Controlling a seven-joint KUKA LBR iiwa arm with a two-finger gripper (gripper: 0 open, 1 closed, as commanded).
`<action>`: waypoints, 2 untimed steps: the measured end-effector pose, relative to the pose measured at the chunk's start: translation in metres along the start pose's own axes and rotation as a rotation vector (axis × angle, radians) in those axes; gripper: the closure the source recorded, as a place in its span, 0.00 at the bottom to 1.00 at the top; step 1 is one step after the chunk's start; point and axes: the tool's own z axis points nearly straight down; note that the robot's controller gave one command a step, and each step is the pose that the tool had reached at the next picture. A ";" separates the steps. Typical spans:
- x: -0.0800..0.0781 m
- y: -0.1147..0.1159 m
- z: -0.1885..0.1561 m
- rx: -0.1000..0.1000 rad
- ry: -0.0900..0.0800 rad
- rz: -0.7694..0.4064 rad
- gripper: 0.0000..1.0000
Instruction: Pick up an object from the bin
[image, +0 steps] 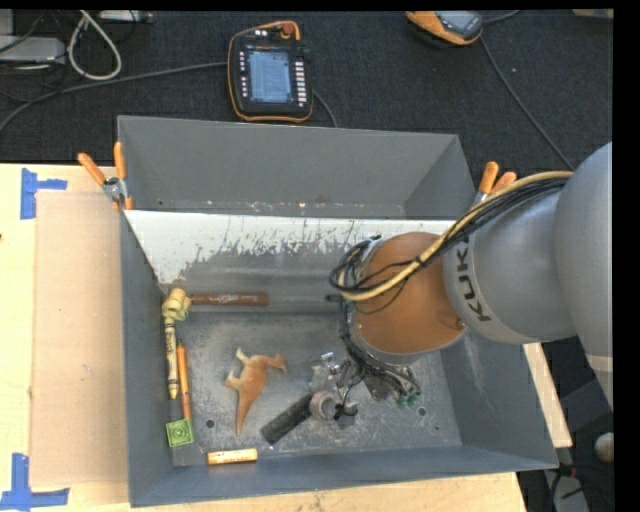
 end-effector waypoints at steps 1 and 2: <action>0.000 0.000 0.000 0.000 0.000 0.001 1.00; 0.000 0.000 0.000 0.000 0.000 0.002 1.00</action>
Offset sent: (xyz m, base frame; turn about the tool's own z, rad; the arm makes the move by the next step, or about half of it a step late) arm 0.0000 0.0000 0.0000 0.0000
